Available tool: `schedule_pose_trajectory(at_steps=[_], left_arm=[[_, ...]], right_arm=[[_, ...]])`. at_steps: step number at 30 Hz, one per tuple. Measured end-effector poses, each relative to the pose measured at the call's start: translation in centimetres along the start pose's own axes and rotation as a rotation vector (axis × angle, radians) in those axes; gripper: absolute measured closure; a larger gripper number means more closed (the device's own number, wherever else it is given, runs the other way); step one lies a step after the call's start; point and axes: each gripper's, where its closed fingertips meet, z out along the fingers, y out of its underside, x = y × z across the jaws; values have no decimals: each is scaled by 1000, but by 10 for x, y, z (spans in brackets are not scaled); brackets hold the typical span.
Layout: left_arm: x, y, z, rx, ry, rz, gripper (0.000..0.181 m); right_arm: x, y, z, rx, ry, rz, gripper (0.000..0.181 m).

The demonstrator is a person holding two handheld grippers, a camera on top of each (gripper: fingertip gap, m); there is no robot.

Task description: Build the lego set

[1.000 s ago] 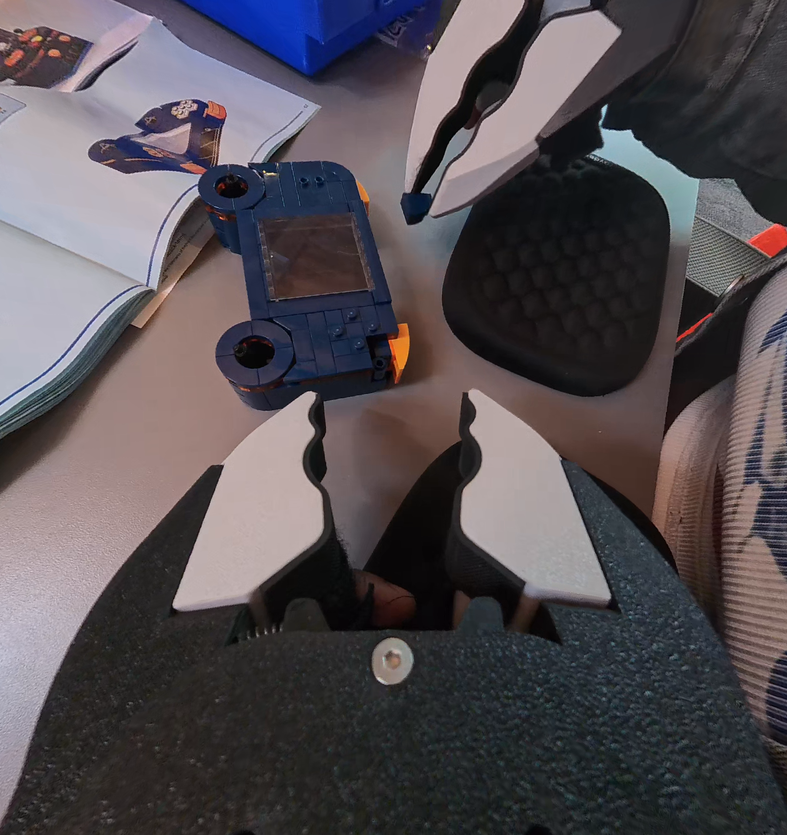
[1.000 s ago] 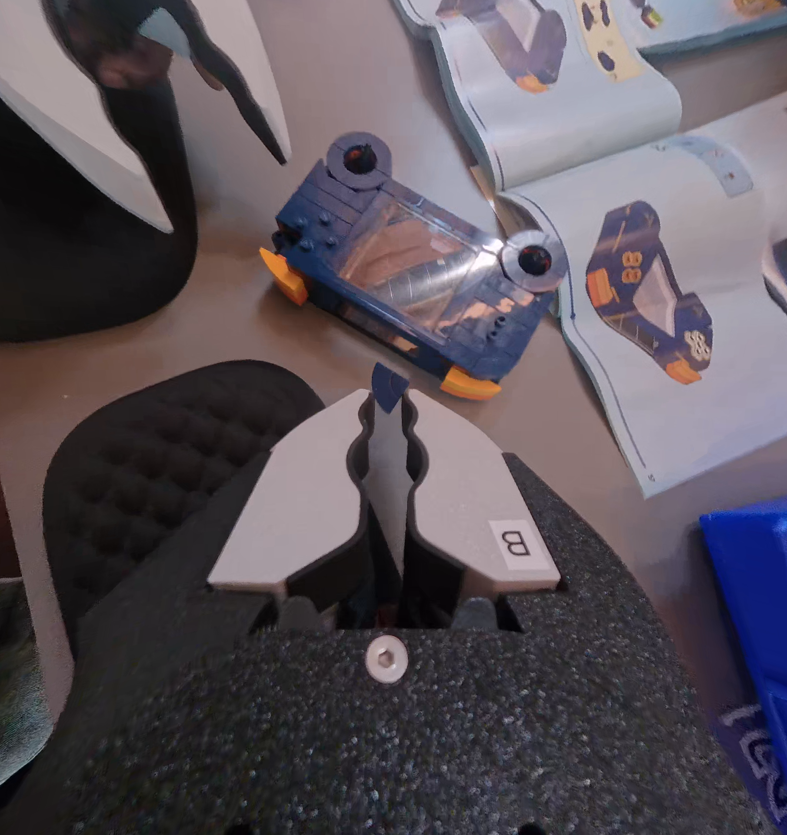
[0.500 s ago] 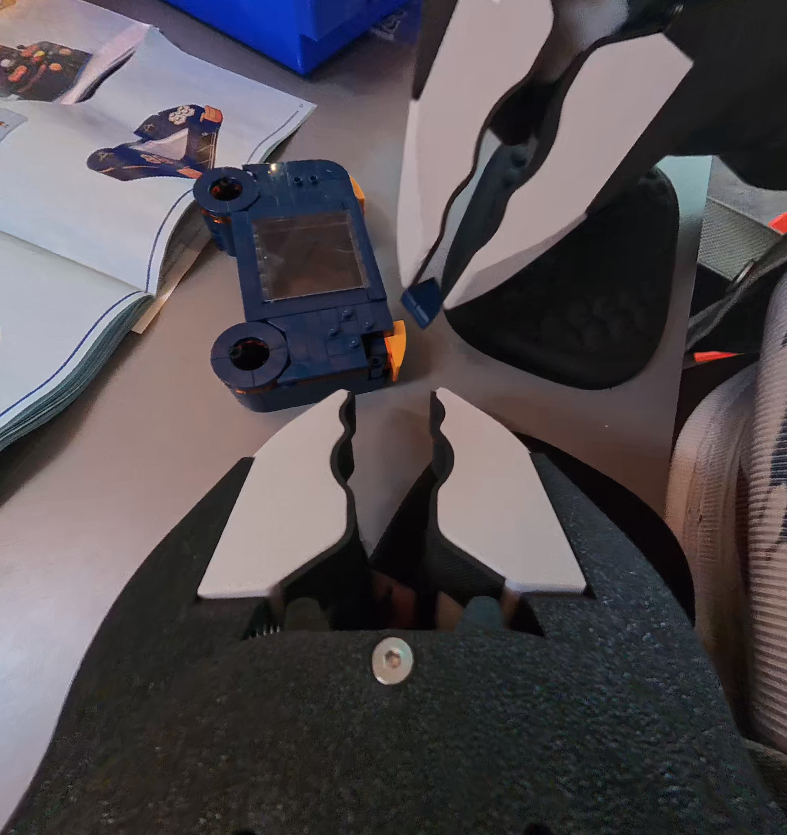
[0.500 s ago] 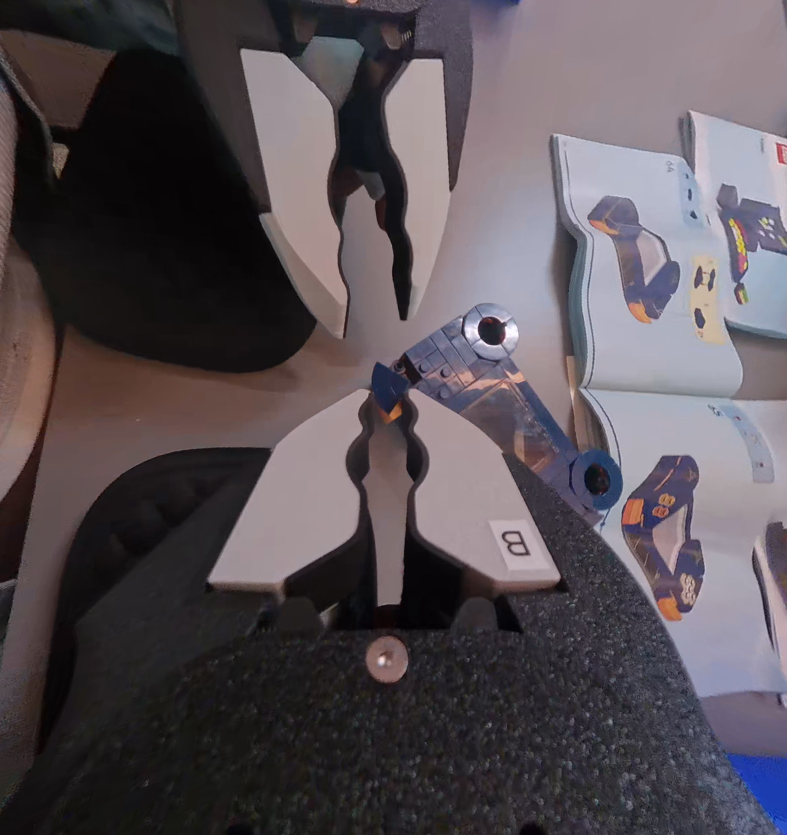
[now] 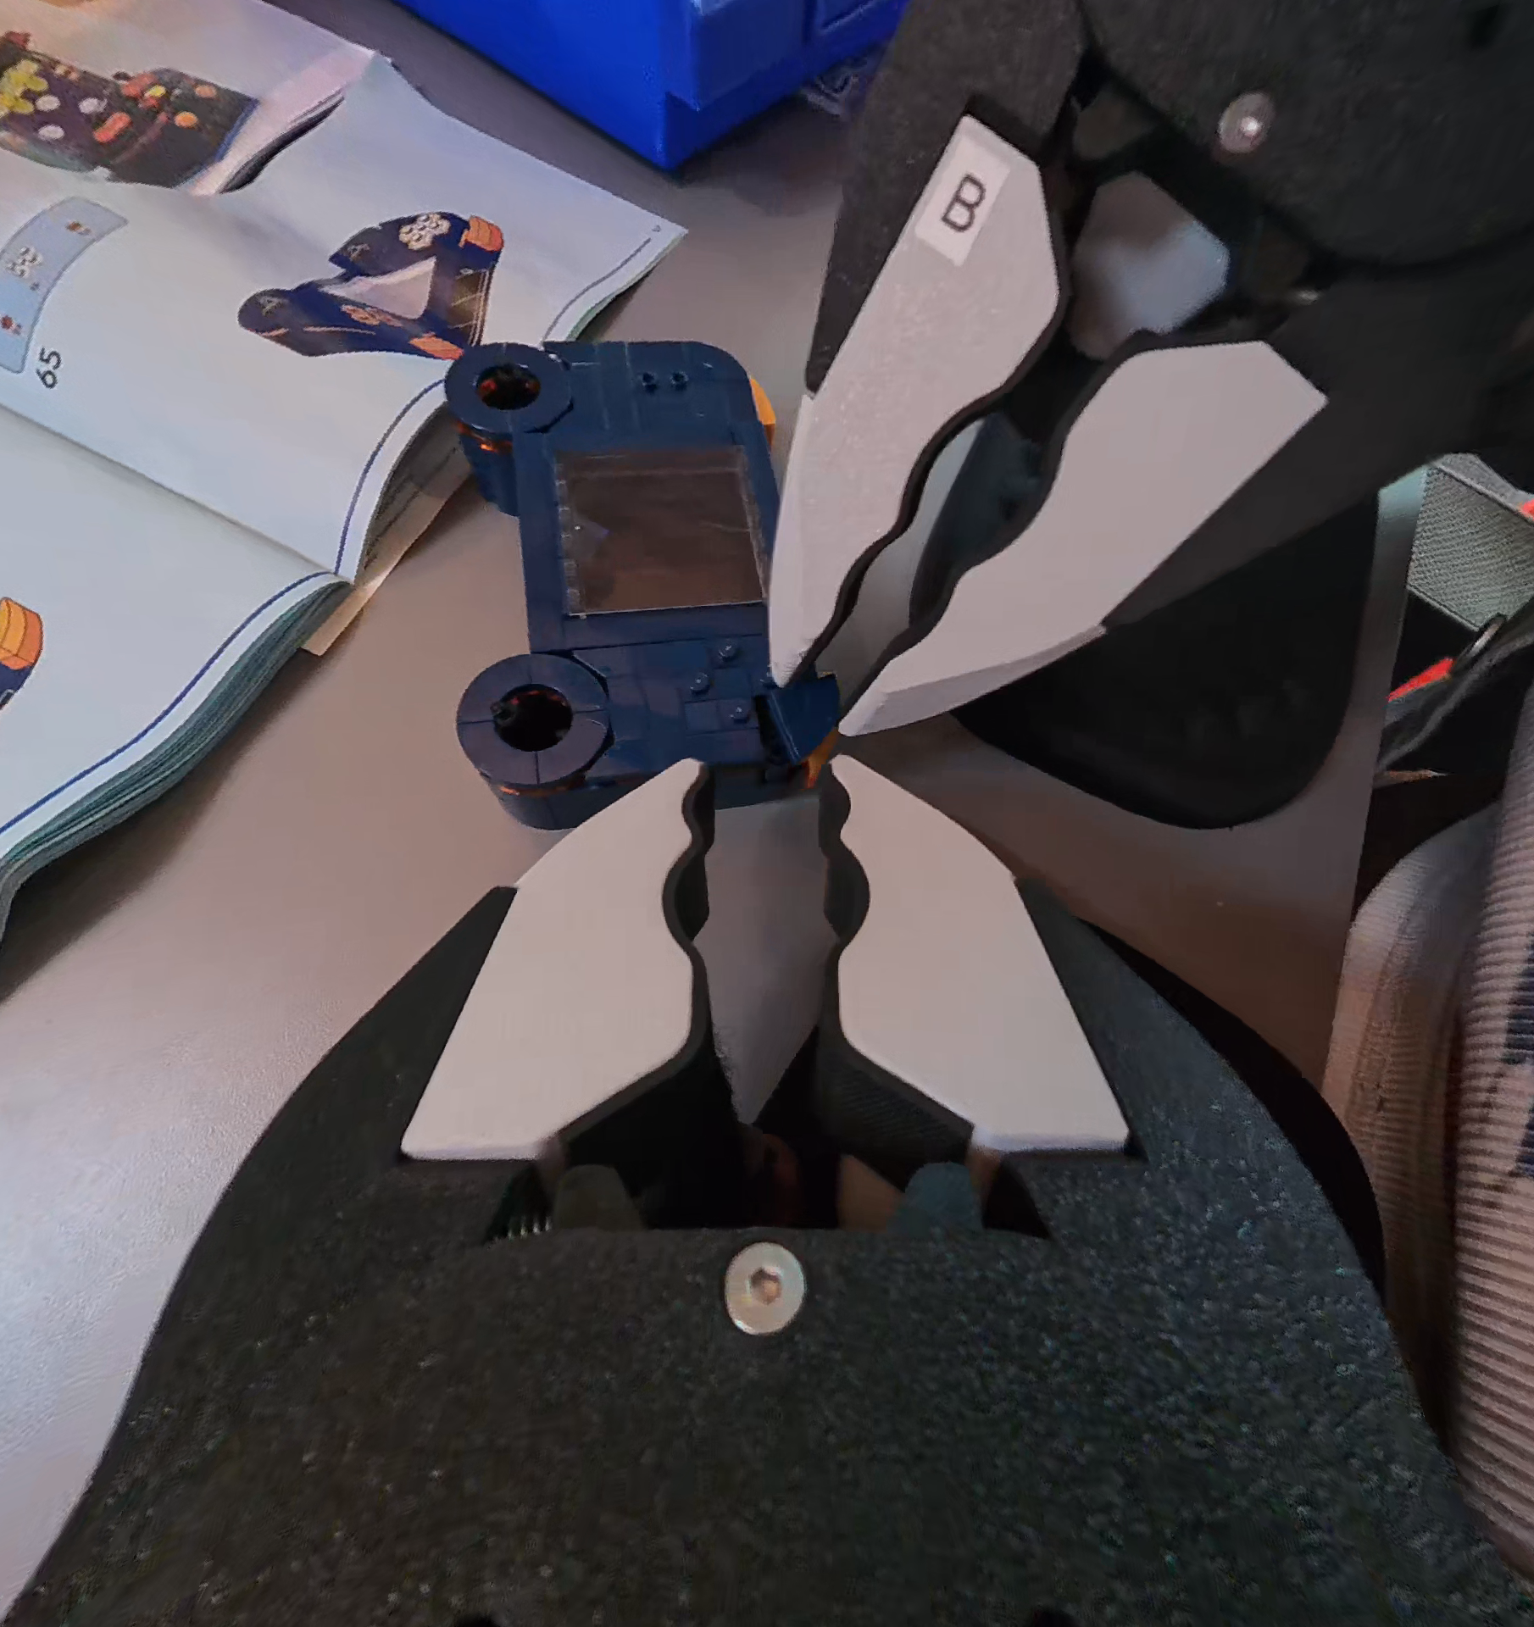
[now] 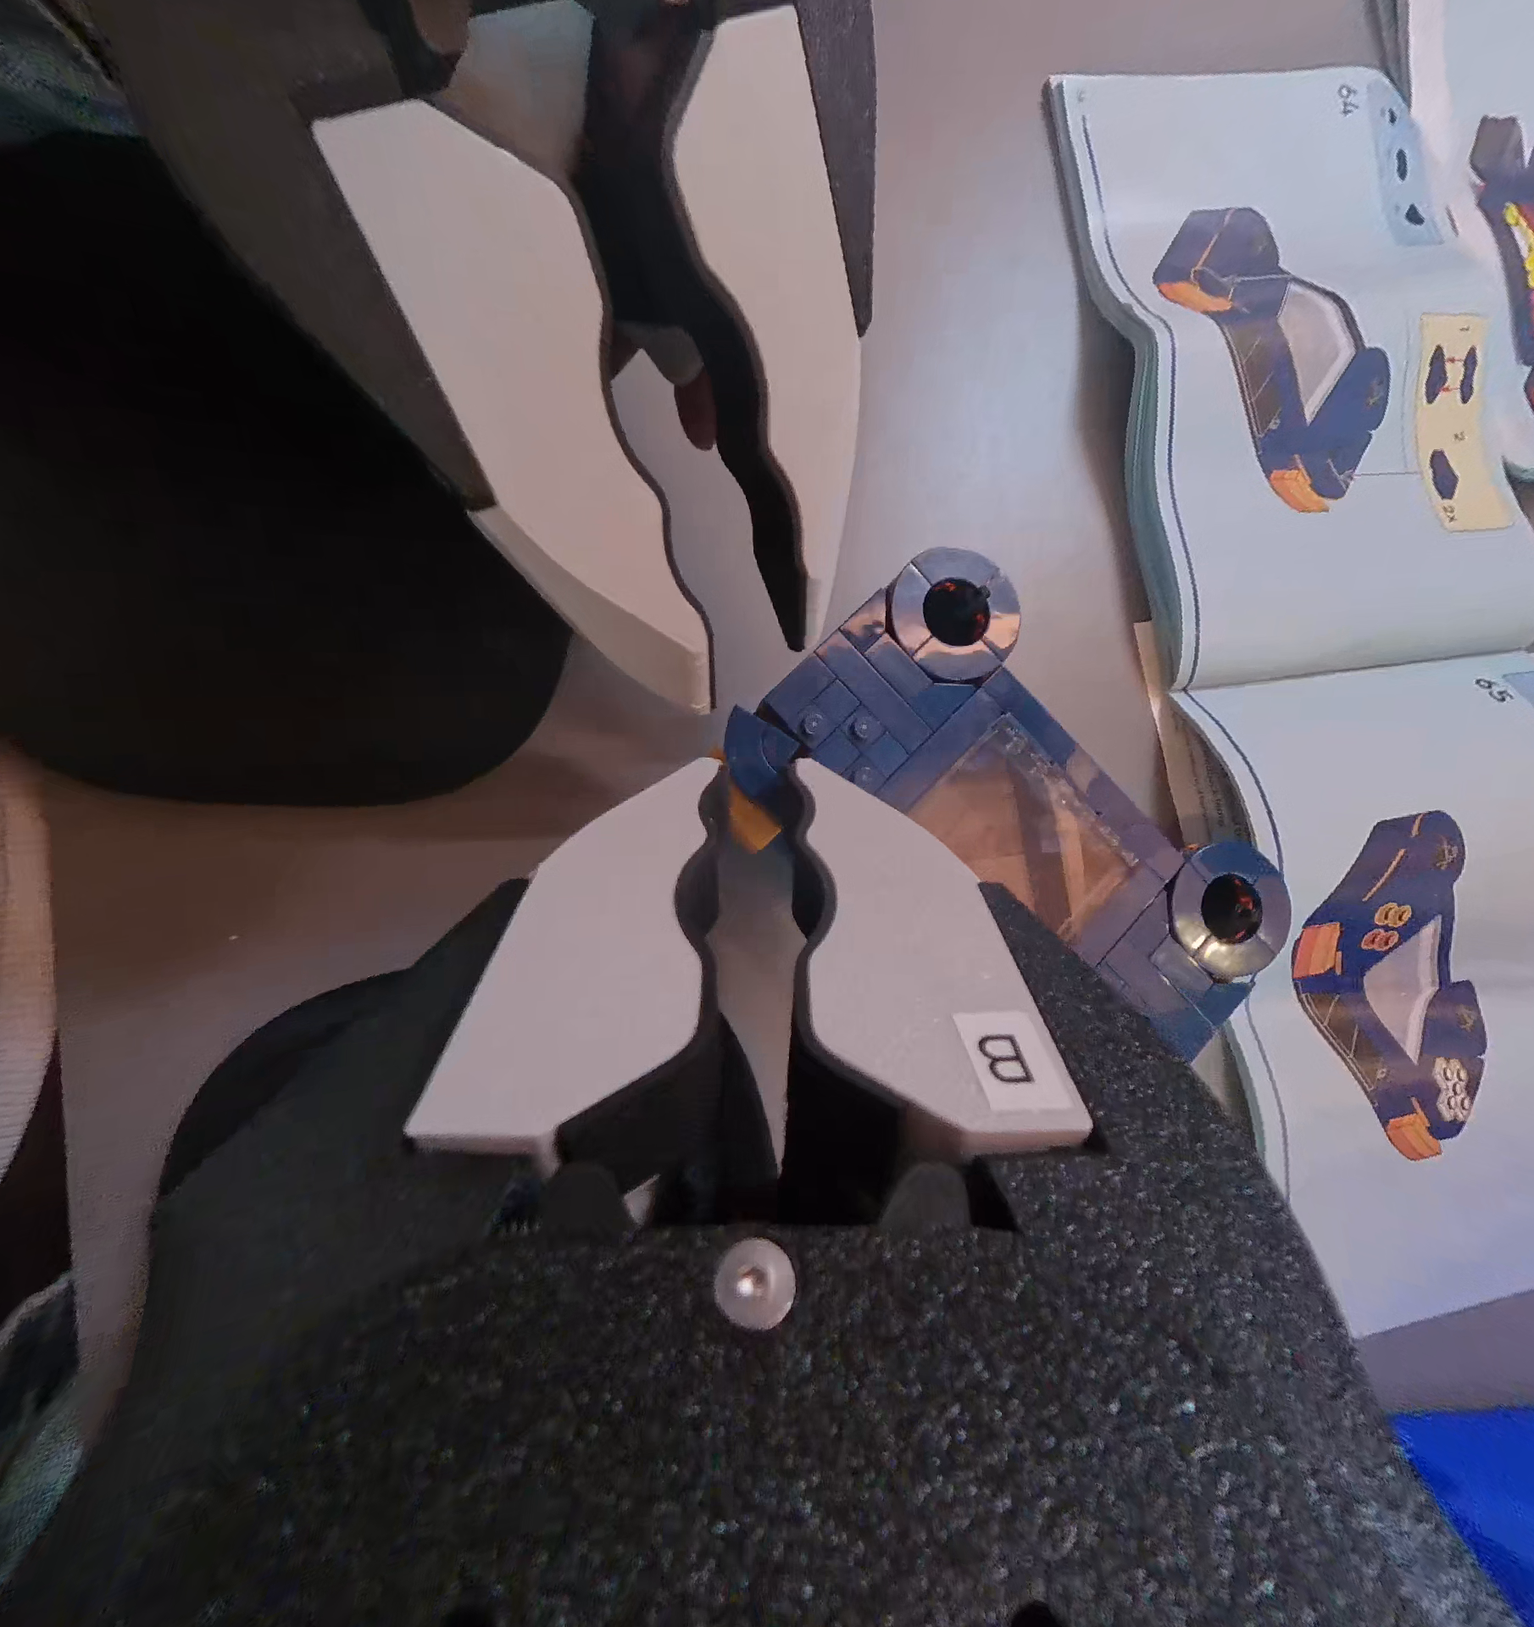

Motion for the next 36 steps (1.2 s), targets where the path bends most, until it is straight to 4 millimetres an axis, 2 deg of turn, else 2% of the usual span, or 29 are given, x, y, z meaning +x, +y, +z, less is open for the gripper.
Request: schedule_pose_trajectory(at_steps=[11,15,30,36], left_arm=[[-4,3,3,-28,-20,-26,156],[-8,2,3,-21,-38,-54,157],[-13,5,4,-38,-58,-81,155],[-13,6,6,-50,-62,-84,155]], right_arm=[[1,-2,2,-15,33,192,170],[2,-3,2,-17,68,210,171],[7,3,1,-21,214,29,166],[8,-5,-1,21,234,-27,168]])
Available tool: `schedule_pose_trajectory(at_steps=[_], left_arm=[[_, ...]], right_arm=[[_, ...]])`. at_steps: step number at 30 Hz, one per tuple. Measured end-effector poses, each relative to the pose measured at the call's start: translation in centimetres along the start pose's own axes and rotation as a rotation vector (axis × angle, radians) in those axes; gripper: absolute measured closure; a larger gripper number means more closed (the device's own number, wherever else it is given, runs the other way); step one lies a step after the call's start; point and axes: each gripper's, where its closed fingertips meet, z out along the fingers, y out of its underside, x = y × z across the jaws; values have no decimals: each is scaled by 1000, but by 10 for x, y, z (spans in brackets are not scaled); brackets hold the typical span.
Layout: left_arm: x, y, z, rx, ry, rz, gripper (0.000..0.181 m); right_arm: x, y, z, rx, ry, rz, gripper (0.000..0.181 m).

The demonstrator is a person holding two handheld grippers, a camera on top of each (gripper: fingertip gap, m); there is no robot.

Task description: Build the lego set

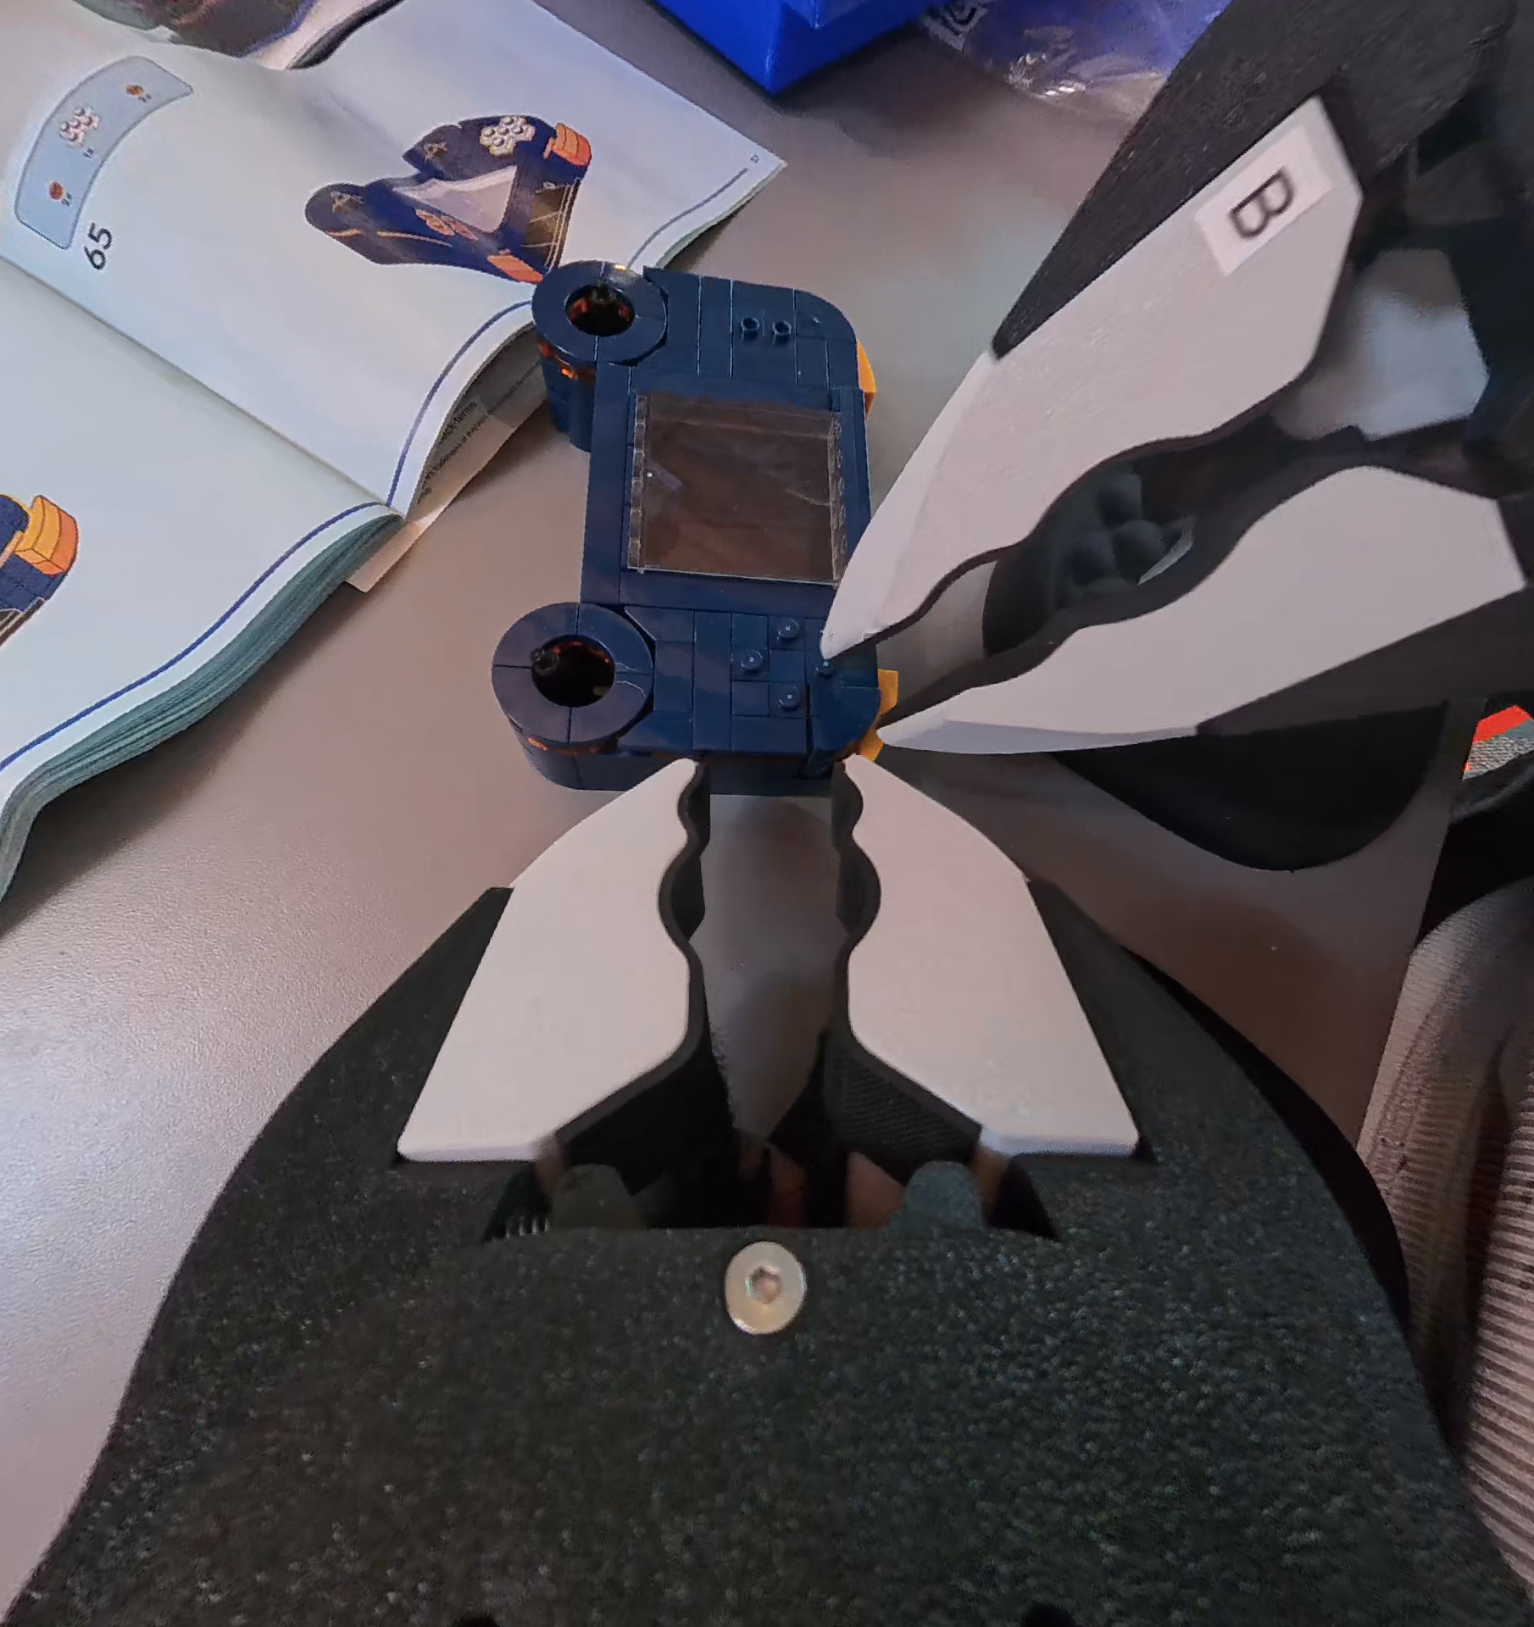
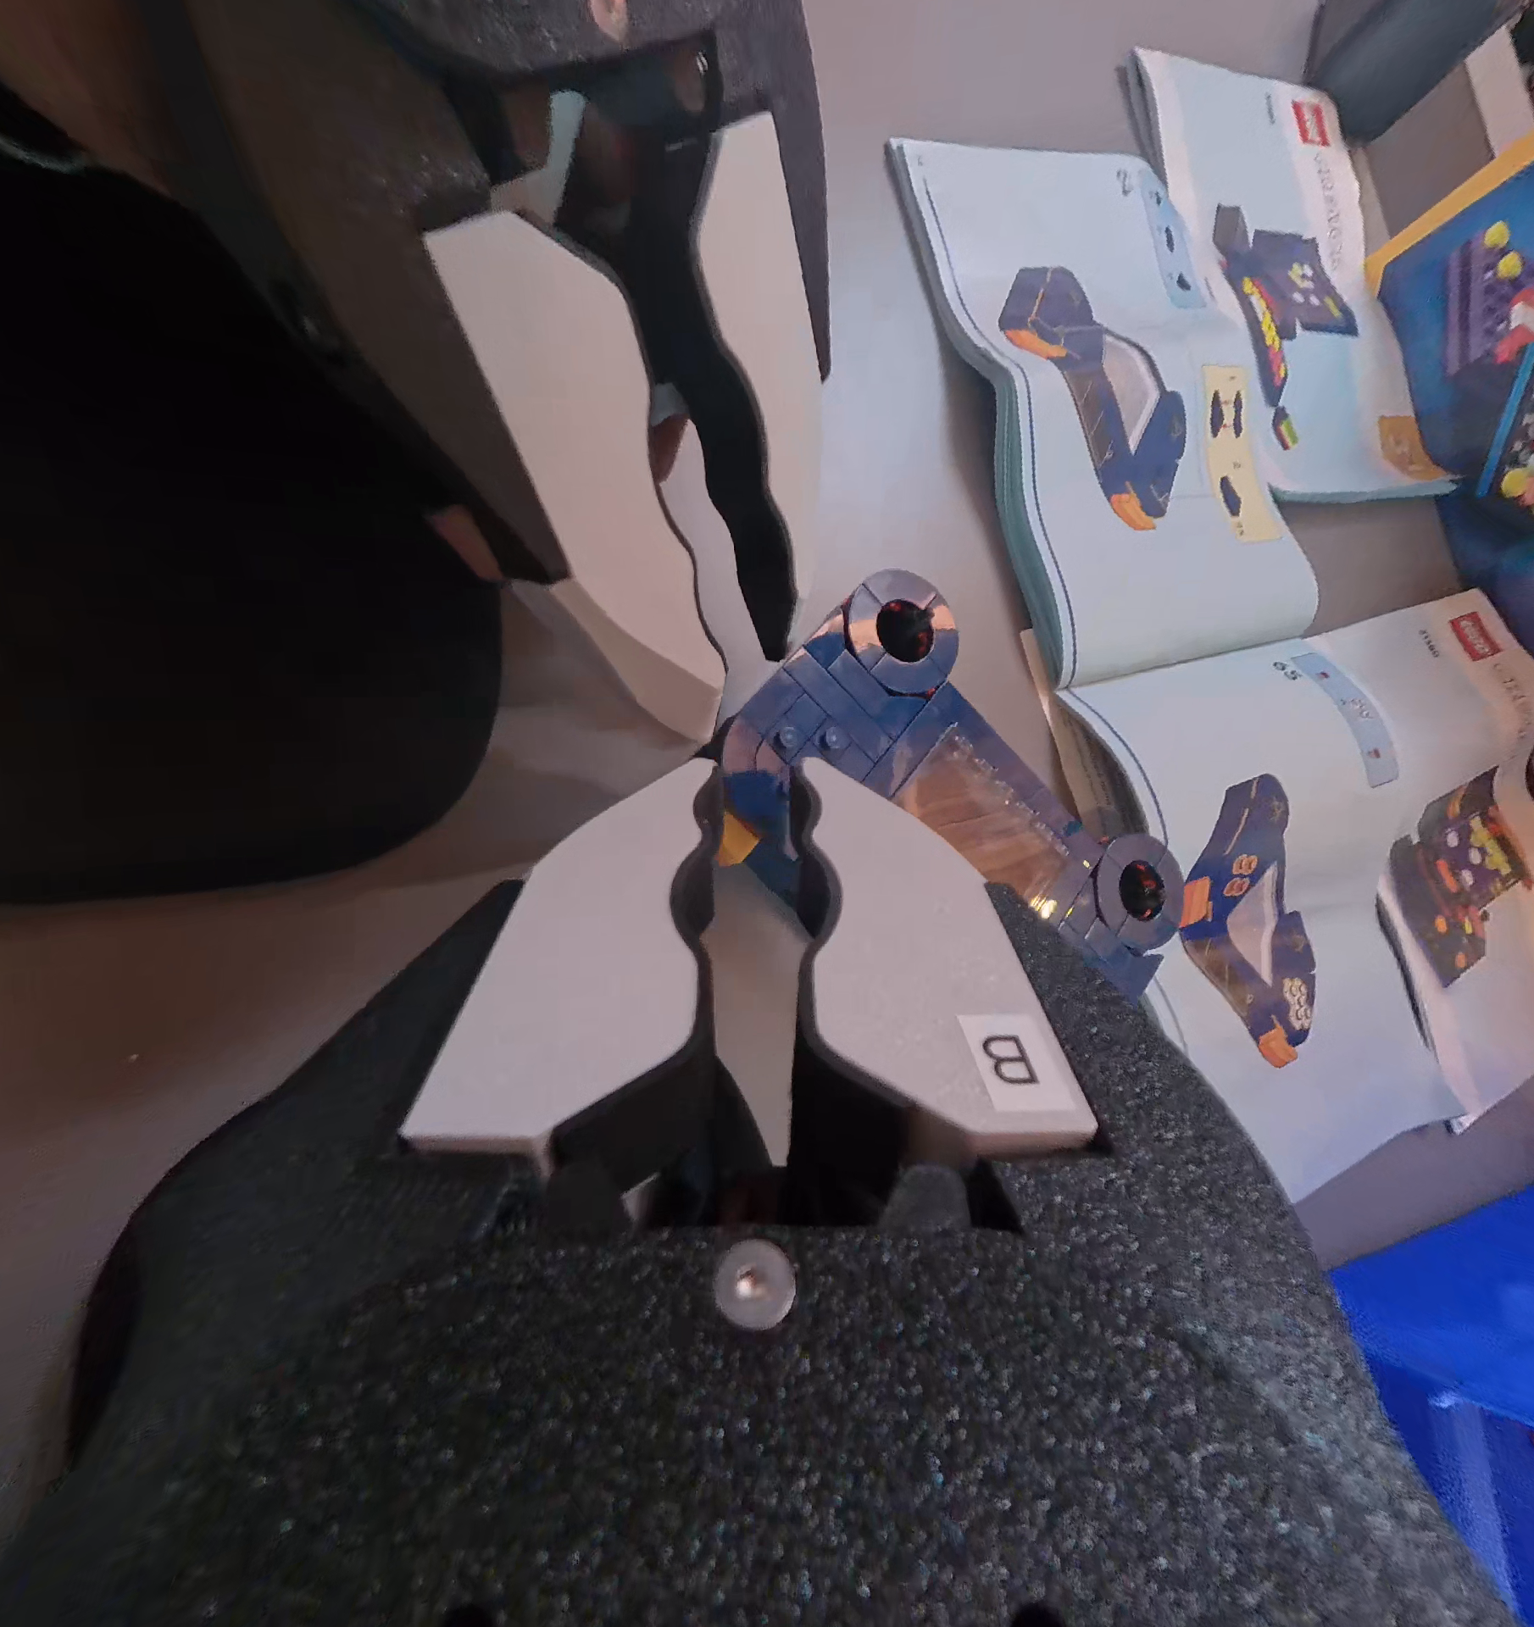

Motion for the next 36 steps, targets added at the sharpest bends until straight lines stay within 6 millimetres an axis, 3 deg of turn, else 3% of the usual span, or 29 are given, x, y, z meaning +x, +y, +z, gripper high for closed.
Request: schedule_pose_trajectory(at_steps=[3,25,32,36], left_arm=[[0,1,1,-4,2,-4,155],[1,5,6,-30,79,-96,176],[1,5,7,-33,104,-123,179],[3,-1,0,23,140,-135,179]], right_arm=[[-2,-8,-2,52,-10,-48,181],[3,-8,13,-49,-145,-45,181],[5,-9,17,-105,-230,35,181],[14,-11,10,-46,-276,92,181]])
